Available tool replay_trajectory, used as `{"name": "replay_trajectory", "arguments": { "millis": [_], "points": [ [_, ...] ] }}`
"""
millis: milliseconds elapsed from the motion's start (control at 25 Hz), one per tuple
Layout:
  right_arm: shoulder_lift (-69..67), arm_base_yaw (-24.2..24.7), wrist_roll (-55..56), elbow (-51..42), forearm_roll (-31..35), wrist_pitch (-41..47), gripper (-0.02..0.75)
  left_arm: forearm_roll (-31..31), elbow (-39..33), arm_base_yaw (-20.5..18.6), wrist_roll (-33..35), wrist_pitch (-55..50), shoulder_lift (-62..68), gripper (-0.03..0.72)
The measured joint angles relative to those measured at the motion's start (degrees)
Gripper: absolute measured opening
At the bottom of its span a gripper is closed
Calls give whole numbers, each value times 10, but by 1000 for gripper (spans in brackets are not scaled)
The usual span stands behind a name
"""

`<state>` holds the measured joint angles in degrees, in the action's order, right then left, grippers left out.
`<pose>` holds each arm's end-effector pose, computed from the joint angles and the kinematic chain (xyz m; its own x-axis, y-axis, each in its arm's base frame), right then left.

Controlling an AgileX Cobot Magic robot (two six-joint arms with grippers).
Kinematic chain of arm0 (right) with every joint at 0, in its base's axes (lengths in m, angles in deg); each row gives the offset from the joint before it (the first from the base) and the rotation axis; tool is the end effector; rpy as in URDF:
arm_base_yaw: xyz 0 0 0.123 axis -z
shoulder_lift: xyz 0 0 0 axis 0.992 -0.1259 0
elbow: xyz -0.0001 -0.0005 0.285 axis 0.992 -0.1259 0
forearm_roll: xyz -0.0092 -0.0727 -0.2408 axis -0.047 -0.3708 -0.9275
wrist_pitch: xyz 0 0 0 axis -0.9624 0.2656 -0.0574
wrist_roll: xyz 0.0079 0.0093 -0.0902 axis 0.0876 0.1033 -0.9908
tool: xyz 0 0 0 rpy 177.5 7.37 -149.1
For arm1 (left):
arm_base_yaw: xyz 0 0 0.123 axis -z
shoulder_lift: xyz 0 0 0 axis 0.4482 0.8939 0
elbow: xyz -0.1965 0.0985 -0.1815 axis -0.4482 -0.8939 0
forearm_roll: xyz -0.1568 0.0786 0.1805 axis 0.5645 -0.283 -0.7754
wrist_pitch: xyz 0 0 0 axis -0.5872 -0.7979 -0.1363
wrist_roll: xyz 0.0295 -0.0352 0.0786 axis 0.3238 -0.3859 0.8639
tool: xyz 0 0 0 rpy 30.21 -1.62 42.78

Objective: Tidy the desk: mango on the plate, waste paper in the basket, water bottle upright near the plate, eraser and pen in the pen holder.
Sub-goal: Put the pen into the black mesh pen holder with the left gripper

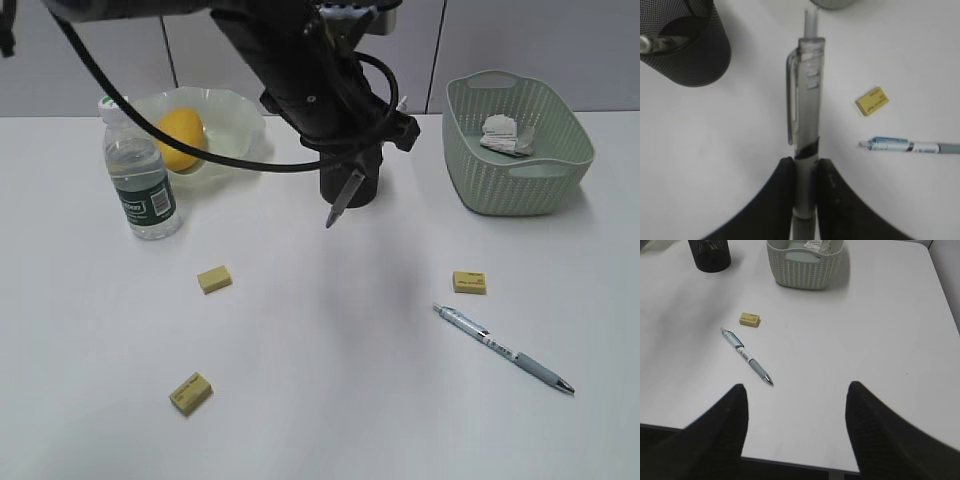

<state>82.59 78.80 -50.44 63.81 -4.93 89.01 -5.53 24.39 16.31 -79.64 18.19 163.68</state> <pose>-0.0070 0.0050 0.2797 -0.4215 -0.1127 -0.8998 -0.1578 0.9862 -0.0497 0.3285 -0.3172 0.2584 -0.7090 0.5028 -0.4945 0.6349 0.7603 -0.1373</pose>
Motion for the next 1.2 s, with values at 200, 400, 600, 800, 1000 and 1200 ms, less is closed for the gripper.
{"name": "replay_trajectory", "arguments": {
  "millis": [200,400,600,800,1000,1200],
  "points": [
    [0,0,1,0,0,-1,490,-13,-111,0,0,195,-51,100],
    [0,0,1,0,0,-1,490,-15,-195,0,0,458,-75,100],
    [0,0,1,0,0,-1,490,-1,-212,-13,0,660,-50,100],
    [0,0,1,0,0,-1,490,5,-212,-29,0,766,4,100],
    [0,0,1,0,0,-1,490,31,-210,-41,0,829,49,100],
    [0,0,1,0,0,-1,490,33,-178,-50,0,831,77,100]
  ]
}}
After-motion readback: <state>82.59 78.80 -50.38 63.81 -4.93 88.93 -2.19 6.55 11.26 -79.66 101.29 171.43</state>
